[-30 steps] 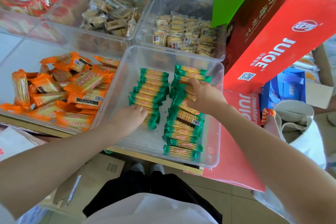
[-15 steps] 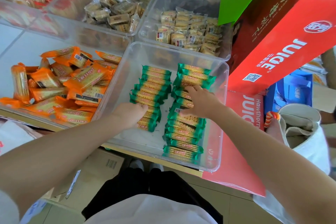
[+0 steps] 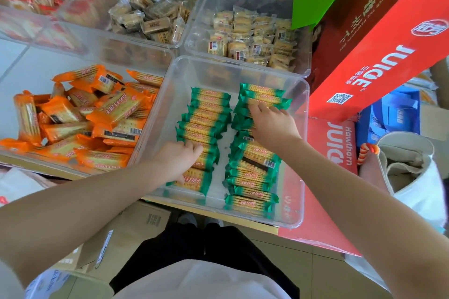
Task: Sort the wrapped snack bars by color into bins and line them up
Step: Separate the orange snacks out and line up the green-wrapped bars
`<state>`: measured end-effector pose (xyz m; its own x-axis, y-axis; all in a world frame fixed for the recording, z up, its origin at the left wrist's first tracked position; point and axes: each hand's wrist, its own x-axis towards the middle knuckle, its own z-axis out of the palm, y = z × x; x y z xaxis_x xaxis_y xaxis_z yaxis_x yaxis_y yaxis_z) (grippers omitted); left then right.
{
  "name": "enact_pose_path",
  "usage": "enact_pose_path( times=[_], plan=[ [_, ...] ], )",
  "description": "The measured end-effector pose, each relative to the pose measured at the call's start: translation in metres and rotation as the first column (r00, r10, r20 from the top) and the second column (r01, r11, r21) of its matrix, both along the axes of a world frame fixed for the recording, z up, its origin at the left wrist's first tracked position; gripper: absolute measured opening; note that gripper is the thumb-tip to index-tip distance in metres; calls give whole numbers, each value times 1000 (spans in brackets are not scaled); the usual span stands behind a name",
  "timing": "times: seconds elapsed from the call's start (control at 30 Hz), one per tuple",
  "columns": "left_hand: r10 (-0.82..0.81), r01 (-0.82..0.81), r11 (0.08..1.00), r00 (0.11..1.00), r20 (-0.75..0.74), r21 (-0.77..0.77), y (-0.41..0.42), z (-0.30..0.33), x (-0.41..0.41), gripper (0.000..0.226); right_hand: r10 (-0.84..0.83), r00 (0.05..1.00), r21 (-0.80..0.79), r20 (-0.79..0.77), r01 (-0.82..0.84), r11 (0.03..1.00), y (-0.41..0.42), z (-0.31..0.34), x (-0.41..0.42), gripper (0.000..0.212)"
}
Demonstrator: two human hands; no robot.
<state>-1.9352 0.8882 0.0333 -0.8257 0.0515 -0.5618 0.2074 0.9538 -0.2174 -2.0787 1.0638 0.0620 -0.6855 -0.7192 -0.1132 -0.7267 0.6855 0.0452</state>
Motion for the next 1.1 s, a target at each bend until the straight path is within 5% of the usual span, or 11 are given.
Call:
enact_pose_path(
  times=[0.17, 0.23, 0.3, 0.4, 0.57, 0.7, 0.87, 1.0, 1.1],
  plan=[
    [24, -24, 999, 1000, -5, -42, 4, 4, -4, 67, 251, 967, -361, -44, -250, 899, 7, 36, 26, 54],
    [34, -34, 999, 999, -17, -25, 2, 8, -8, 46, 387, 903, -413, 186, -286, 865, 7, 44, 45, 57],
    [58, -60, 997, 998, 35, 45, -3, 11, -16, 33, 380, 796, -286, 472, -269, 920, -2, 42, 68, 57],
    [13, -28, 981, 997, 75, 193, -14, 27, -27, 34, 274, 740, -83, 614, -284, 955, -22, 20, 95, 58],
    [216, -383, 664, 920, 326, 641, -28, 68, -10, 29, 168, 695, -211, 699, -24, 977, -47, -2, 107, 60],
    [131, -263, 828, 949, 286, 495, -32, 66, 8, 68, 174, 618, -338, 767, 157, 928, -46, 0, 104, 51],
    [-129, 118, 924, 992, 6, 363, -45, 65, 22, 52, 76, 452, -234, 889, 305, 923, -34, 0, 95, 30],
    [-199, 201, 904, 979, -45, 378, -50, 67, 33, 49, 52, 725, 50, 687, -119, 992, -37, -23, 85, 35],
    [-250, 237, 908, 968, -8, 344, -47, 67, 31, 53, 124, 786, 201, 606, -302, 932, -44, -42, 97, 37]
  ],
)
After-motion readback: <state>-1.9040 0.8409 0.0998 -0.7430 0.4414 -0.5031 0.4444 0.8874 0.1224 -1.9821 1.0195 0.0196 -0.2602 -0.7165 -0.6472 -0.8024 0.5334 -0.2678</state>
